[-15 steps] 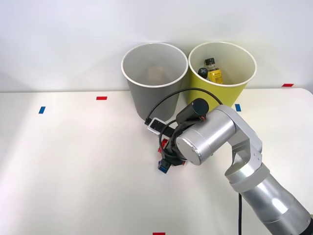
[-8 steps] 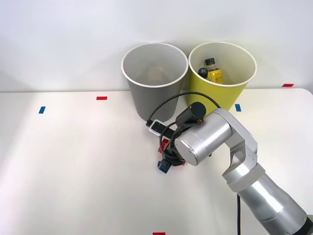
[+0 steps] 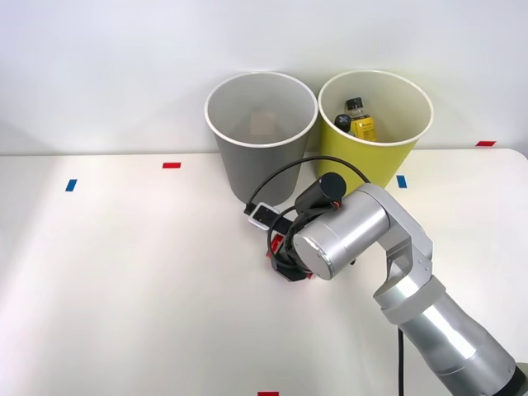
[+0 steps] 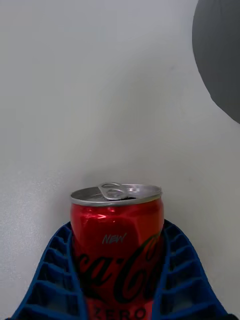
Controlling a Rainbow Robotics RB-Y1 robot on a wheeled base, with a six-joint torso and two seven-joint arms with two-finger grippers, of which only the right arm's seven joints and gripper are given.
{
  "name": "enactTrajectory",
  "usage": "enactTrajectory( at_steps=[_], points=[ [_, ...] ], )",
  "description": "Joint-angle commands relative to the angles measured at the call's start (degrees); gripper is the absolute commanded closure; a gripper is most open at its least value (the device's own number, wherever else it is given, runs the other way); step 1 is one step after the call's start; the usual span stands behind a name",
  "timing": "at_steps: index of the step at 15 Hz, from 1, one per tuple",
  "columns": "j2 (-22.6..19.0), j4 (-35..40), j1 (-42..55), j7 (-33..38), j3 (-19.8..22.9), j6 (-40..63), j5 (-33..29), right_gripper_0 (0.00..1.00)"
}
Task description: Put cans in the gray bin, plastic bottles in the light green bin
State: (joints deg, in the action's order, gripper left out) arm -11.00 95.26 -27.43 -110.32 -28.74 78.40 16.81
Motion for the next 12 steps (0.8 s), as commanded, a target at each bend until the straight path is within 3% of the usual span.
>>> enactTrajectory(
  at_steps=[1,6,9,12],
  points=[
    [0.27,0.1,0.01,-0.16,0.27,0.0,1.03,1.0],
    [-0.08,5.11,0.01,-0.87,4.75,0.0,6.13,1.0],
    [-0.6,8.8,0.01,-1.48,10.55,0.0,13.16,1.0],
    [-1.48,12.32,0.98,-3.06,18.11,0.0,24.49,1.0]
  ],
)
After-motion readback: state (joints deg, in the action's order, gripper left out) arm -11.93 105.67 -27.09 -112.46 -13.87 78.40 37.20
